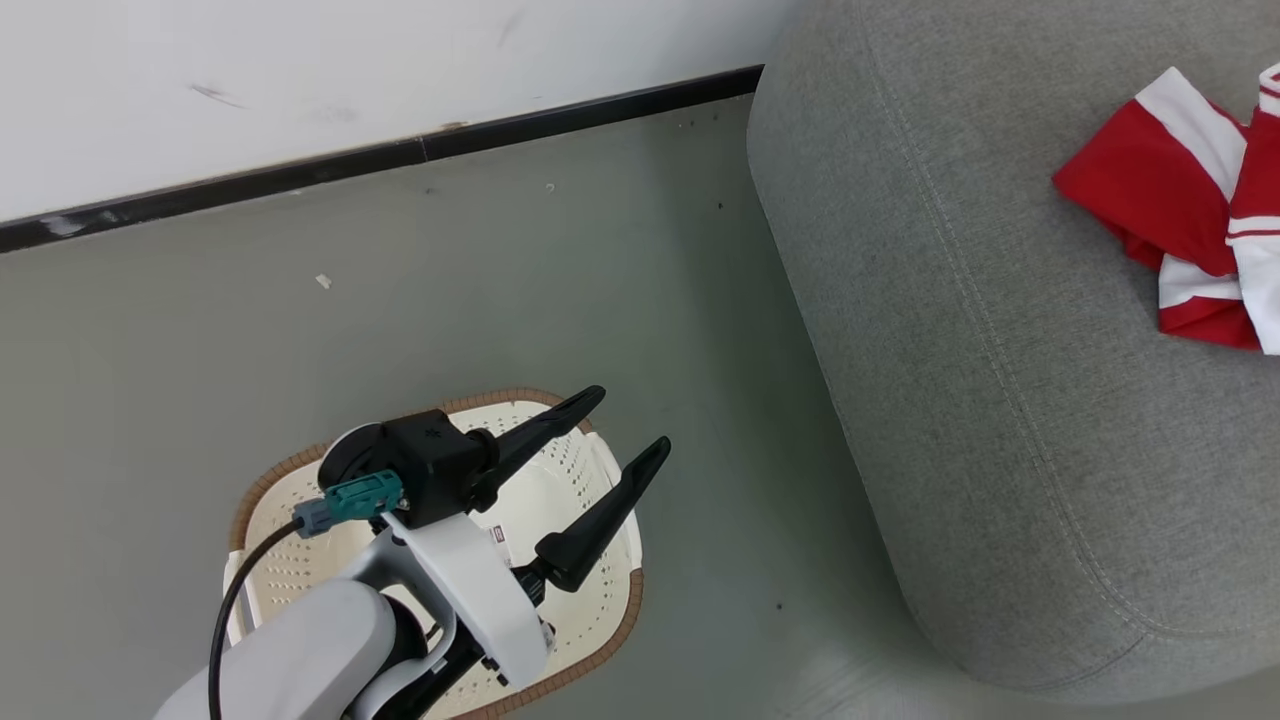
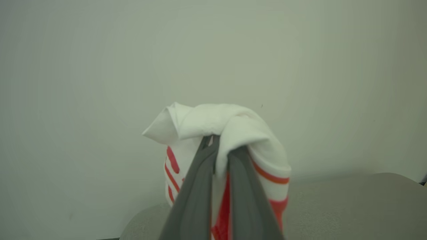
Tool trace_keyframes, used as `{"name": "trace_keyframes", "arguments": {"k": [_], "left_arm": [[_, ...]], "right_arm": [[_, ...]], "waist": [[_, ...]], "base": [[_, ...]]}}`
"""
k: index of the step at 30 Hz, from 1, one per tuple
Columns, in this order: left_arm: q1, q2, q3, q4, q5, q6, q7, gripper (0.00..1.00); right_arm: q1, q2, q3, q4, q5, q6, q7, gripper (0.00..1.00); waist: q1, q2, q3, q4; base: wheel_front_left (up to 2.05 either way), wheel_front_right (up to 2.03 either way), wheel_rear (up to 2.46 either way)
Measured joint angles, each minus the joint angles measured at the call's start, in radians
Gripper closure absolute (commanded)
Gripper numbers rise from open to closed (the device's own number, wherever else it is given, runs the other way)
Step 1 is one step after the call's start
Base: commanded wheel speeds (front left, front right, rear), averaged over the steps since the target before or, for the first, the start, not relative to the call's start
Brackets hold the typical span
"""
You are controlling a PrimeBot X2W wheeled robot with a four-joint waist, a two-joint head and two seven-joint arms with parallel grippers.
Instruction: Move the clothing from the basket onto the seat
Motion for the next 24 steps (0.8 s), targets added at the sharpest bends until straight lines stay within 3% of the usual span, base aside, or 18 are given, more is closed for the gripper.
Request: {"name": "trace_keyframes", "arguments": {"k": [9,24], "left_arm": [[-0.026,0.019,0.004,-0.035,0.016,-0.014,0.0,0.0],[-0.062,0.036,0.005,-0.072,0.035,-0.031,-0.002,0.0]], "right_arm": [[0.032,0.041,-0.006,0.05,-0.01,0.0,-0.004,1.0],[0.128,0.19,0.022,0.112,-0.012,0.0,-0.04,1.0]], "waist": [[0.0,0.0,0.051,0.011],[0.0,0.0,0.117,0.011]], "base": [[0.0,0.0,0.0],[0.0,0.0,0.0]]}}
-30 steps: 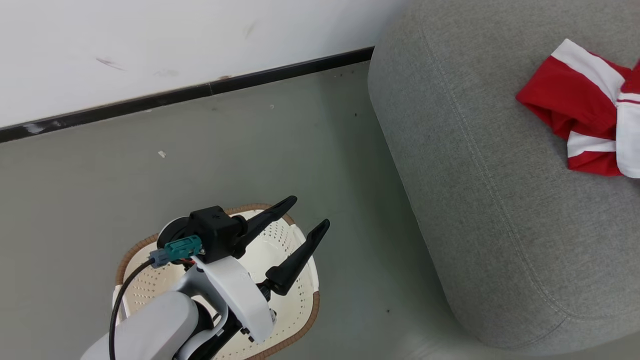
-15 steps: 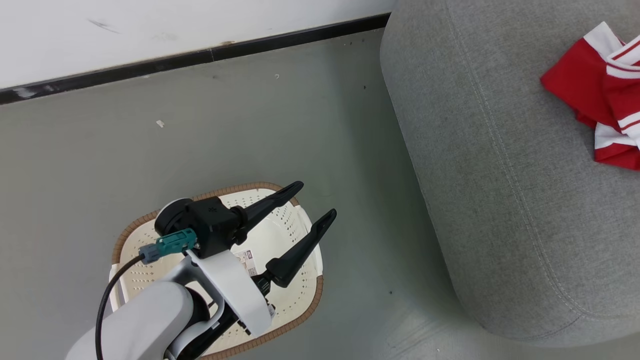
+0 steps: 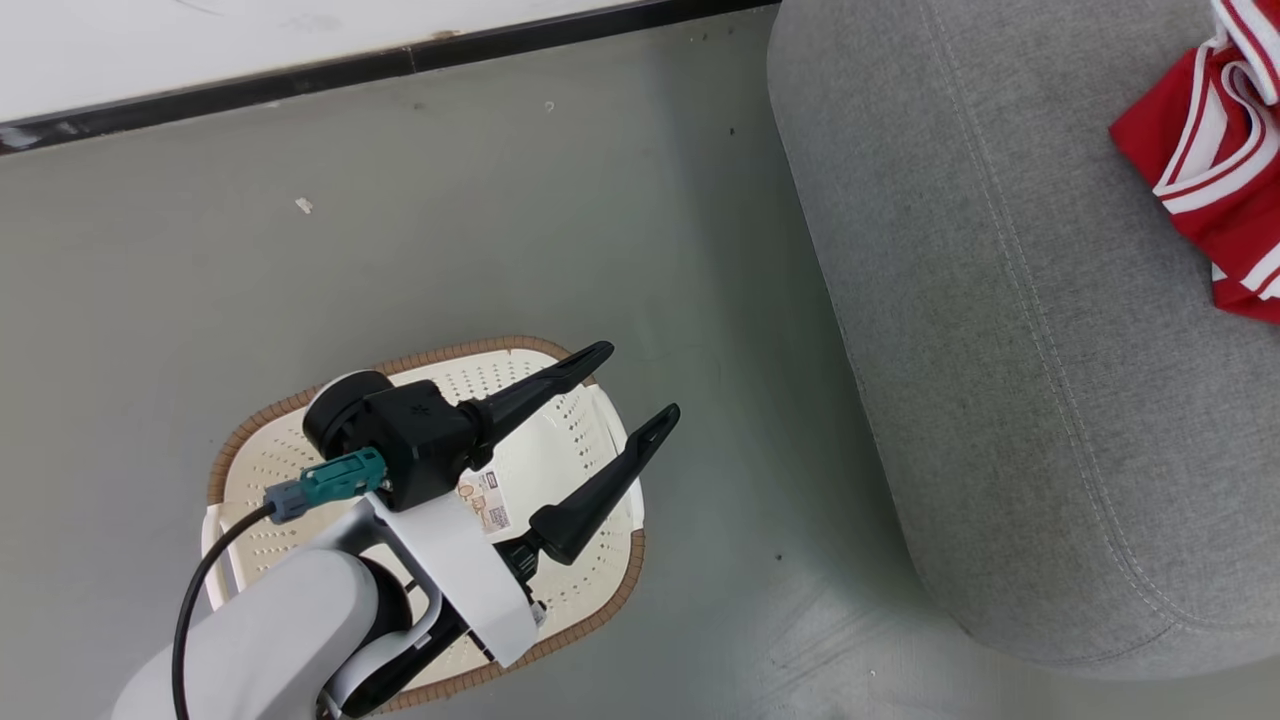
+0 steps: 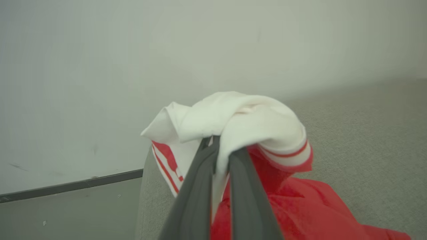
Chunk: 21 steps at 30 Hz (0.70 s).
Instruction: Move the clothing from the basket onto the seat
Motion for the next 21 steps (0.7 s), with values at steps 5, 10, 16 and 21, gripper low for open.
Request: {"name": "trace_keyframes", "arguments": {"k": [5,10,16,21], "left_arm": [[-0.009,0.006,-0.001,-0.013,0.001,-0.007,-0.003,0.0],[-0.019,0.008,-0.001,-0.026,0.008,-0.013,-0.007,0.0],[-0.024,0.01,-0.003,-0.031,0.01,-0.018,-0.016,0.0],[-0.025,0.011,-0.009,-0.029,0.01,-0.025,-0.018,0.0]], "right_arm": [[0.033,0.041,0.004,0.02,-0.001,0.0,-0.004,1.0],[0.04,0.067,0.011,0.038,-0.015,0.0,-0.005,1.0],[0.043,0.096,0.041,0.065,-0.042,0.0,-0.013,1.0],[0.062,0.106,0.04,0.092,-0.047,0.0,-0.014,1.0]], "waist": [[0.0,0.0,0.017,-0.004],[0.0,0.0,0.033,-0.008],[0.0,0.0,0.039,-0.015],[0.0,0.0,0.031,-0.019]], "base": [[0.0,0.0,0.0],[0.0,0.0,0.0],[0.0,0.0,0.0],[0.0,0.0,0.0]]}}
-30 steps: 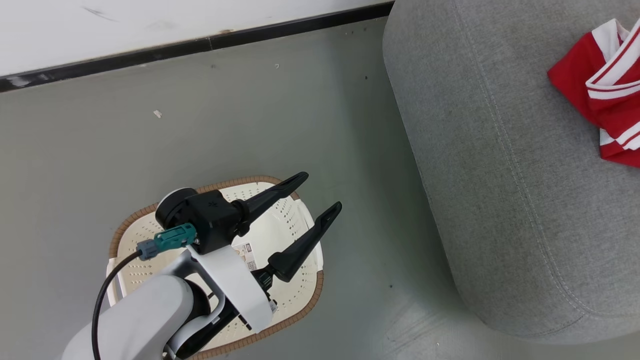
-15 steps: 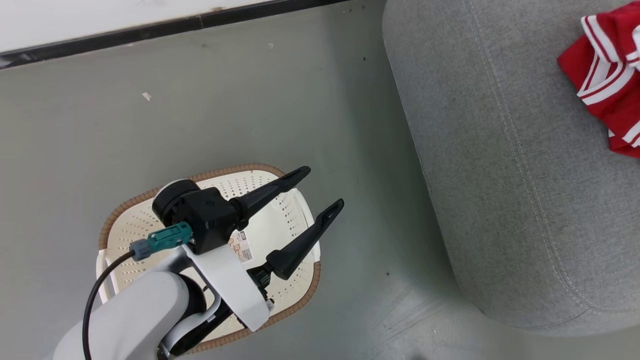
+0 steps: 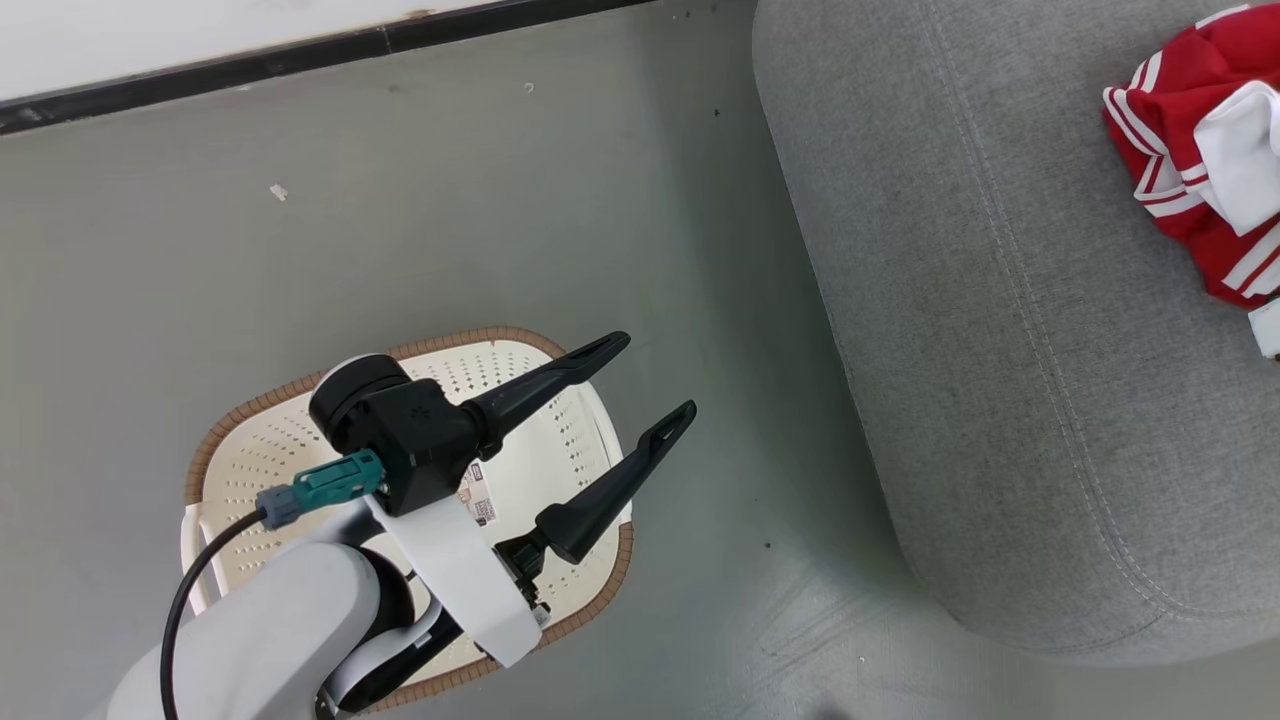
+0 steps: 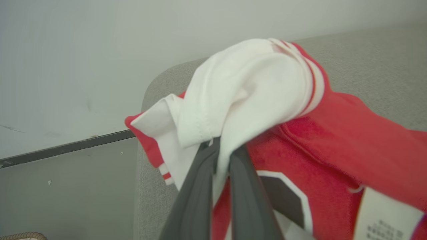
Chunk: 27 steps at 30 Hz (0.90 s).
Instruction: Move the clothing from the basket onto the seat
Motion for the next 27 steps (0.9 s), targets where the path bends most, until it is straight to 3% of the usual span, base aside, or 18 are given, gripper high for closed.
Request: {"name": "trace_keyframes", "arguments": {"k": [2,3,4,5,7,8,27], "left_arm": [[0.0,0.0,-0.003,0.0,0.0,-0.001,-0.01,0.0],[0.0,0.0,-0.004,0.0,0.0,-0.001,-0.013,0.0],[0.0,0.0,-0.006,0.0,0.0,-0.001,-0.016,0.0],[0.0,0.0,-0.008,0.001,0.0,-0.001,-0.016,0.0],[0.0,0.0,-0.01,0.003,0.0,-0.002,-0.016,0.0],[0.0,0.0,-0.012,0.008,0.0,-0.002,-0.017,0.0],[0.01,0.006,0.004,0.086,-0.003,-0.01,-0.061,0.0]], "right_arm": [[0.0,0.003,-0.004,0.01,0.0,0.0,0.0,1.0],[0.0,0.004,-0.007,0.014,0.0,0.0,0.0,0.9],[0.0,0.004,-0.013,0.016,0.0,0.0,0.0,0.61],[0.0,0.004,-0.021,0.017,0.0,0.0,-0.001,0.51],[0.0,0.003,-0.027,0.019,0.0,0.0,-0.004,0.05],[0.002,0.002,-0.031,0.022,-0.001,0.0,-0.008,0.0],[0.143,-0.027,-0.077,-0.072,0.03,0.0,-0.018,0.0]], "waist": [[0.0,0.0,-0.005,-0.002],[0.0,0.0,-0.008,-0.003],[0.0,0.0,-0.011,-0.004],[0.0,0.0,-0.015,-0.006],[0.0,0.0,-0.018,-0.007],[0.0,0.0,-0.026,-0.01],[0.0,0.0,-0.123,-0.037]], "base": [[0.0,0.0,0.0],[0.0,0.0,0.0],[0.0,0.0,0.0],[0.0,0.0,0.0],[0.0,0.0,0.0],[0.0,0.0,0.0],[0.0,0.0,0.0]]}}
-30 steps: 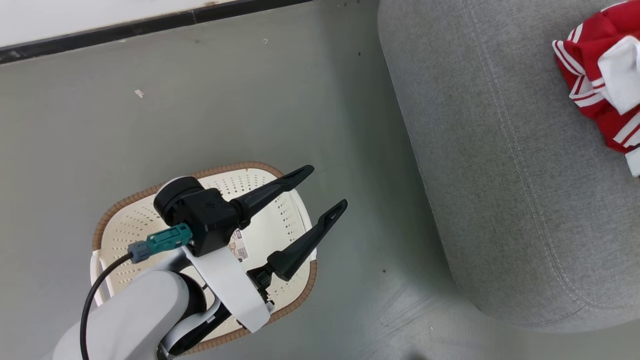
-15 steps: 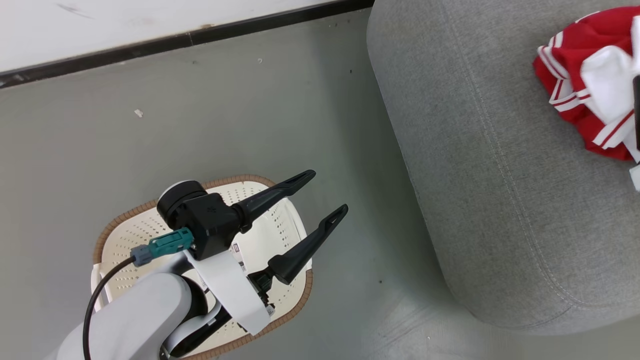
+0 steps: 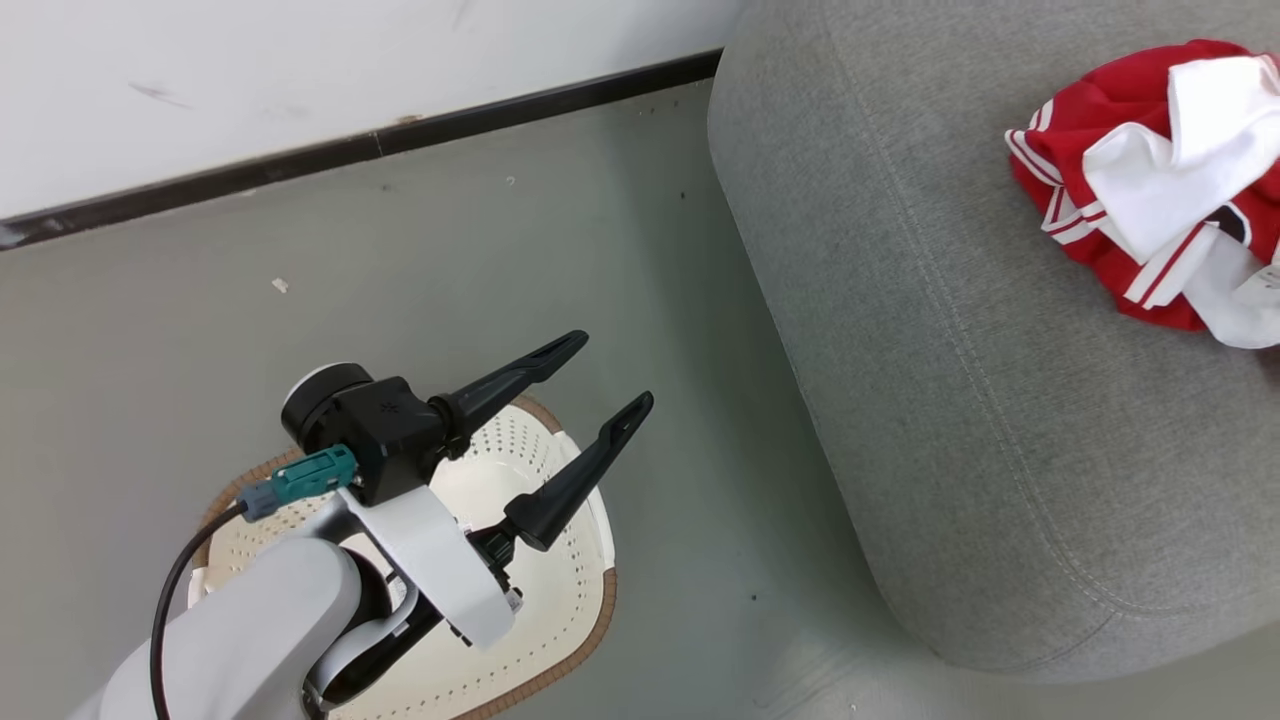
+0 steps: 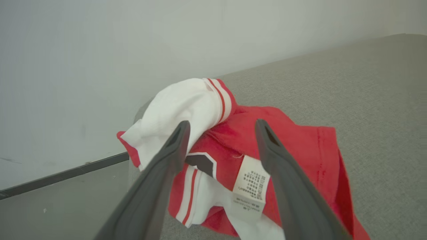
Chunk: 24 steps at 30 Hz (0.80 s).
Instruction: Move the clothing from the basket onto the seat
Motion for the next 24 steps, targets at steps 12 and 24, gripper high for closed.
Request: {"name": "trace_keyframes", "arguments": {"k": [12,24], "left_arm": [[0.021,-0.004,0.007,0.034,-0.007,0.001,-0.027,0.0],[0.041,-0.013,0.056,0.086,-0.023,0.037,-0.071,0.0]], "right_arm": [[0.04,-0.035,-0.069,-0.175,-0.021,0.0,-0.004,0.0],[0.036,-0.035,0.02,-0.309,-0.049,0.0,-0.007,0.0]], "waist": [[0.0,0.0,-0.071,-0.017],[0.0,0.0,-0.147,0.007]], "base": [[0.0,0.0,0.0],[0.0,0.0,0.0]]}}
